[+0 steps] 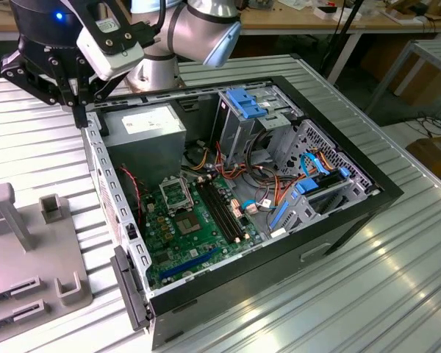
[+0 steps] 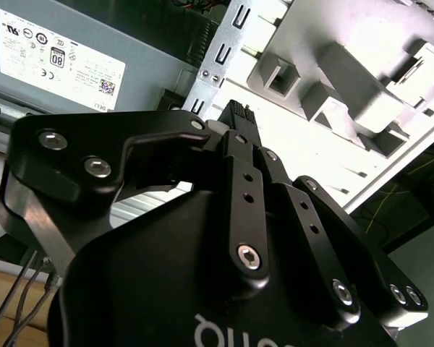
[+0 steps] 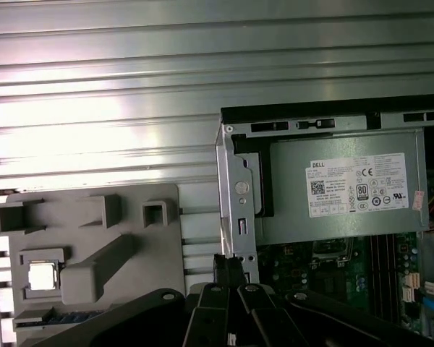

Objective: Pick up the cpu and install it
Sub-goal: 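Reach for the cpu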

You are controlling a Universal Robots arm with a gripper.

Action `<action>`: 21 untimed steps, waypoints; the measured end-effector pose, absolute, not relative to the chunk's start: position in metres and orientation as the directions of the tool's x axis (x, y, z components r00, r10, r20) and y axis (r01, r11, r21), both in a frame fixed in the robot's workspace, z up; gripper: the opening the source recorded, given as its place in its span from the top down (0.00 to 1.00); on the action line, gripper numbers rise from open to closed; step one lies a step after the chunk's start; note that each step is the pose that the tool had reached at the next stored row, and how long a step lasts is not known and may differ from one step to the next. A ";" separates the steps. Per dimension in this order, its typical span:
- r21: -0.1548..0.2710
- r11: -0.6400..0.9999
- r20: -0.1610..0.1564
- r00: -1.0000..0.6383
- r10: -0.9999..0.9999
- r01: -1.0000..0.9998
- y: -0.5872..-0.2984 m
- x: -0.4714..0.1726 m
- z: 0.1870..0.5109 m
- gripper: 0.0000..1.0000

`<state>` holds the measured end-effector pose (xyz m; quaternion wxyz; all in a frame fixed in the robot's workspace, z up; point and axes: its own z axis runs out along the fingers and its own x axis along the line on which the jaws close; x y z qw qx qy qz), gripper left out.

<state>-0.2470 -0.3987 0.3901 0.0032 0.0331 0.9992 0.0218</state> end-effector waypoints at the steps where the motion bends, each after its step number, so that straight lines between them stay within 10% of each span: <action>1: 0.044 0.997 -0.005 -0.998 0.066 0.066 -0.399 -0.247 0.390 0.89; 21: 0.044 0.997 -0.005 -0.998 0.061 0.061 -0.399 -0.250 0.390 0.89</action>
